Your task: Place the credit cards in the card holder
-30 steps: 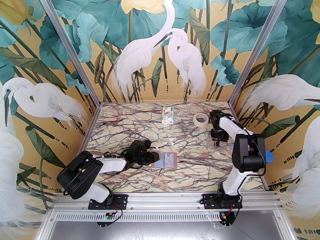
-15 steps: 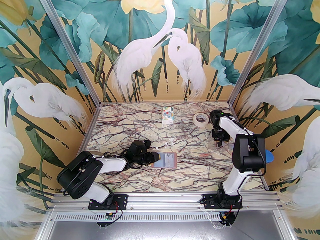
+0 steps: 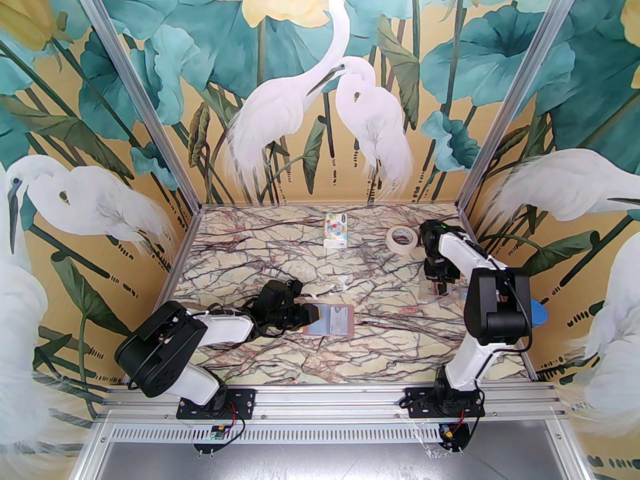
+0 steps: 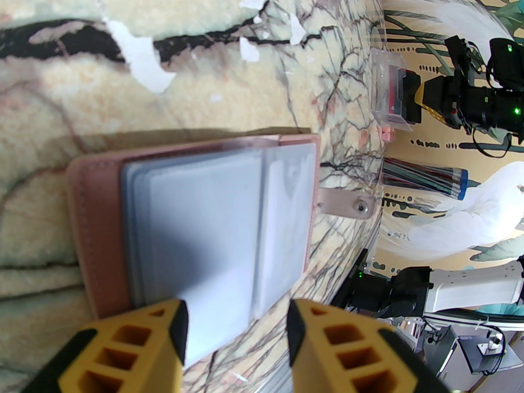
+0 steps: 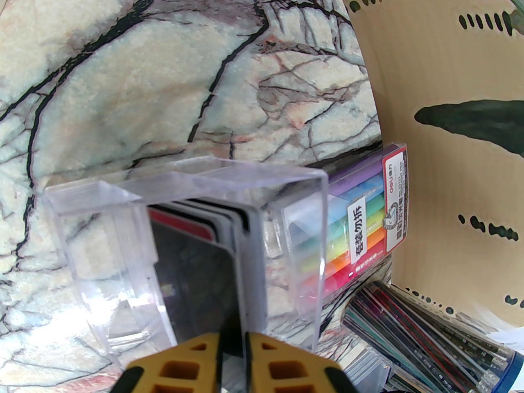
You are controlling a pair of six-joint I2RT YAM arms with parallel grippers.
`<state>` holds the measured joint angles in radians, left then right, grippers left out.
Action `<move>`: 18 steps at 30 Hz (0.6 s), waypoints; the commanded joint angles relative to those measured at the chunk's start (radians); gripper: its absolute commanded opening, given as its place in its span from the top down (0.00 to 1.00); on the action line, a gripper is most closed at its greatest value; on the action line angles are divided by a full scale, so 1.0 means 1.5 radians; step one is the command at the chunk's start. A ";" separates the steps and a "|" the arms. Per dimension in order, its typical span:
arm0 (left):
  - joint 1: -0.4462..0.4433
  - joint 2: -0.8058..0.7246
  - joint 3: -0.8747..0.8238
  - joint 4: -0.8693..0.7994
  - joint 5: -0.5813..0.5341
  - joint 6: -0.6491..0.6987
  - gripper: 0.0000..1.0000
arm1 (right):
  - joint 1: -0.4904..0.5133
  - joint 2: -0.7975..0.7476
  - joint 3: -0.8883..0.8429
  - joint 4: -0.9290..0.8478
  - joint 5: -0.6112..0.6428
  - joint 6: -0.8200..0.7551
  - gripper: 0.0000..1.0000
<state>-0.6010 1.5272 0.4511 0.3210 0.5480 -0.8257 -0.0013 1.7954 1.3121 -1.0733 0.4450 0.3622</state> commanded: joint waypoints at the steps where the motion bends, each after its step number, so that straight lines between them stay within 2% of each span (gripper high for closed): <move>1: 0.004 0.014 -0.007 -0.001 0.004 0.007 0.54 | 0.001 -0.030 0.009 -0.008 0.002 0.002 0.88; 14: 0.005 0.011 -0.014 -0.002 0.003 0.007 0.54 | 0.001 -0.048 0.006 -0.003 -0.041 0.004 1.00; 18: 0.004 0.010 -0.014 -0.001 0.003 0.005 0.54 | 0.001 -0.065 0.002 -0.002 -0.059 0.008 1.00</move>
<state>-0.6010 1.5272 0.4511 0.3218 0.5480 -0.8257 -0.0013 1.7405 1.3117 -1.0733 0.3882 0.3626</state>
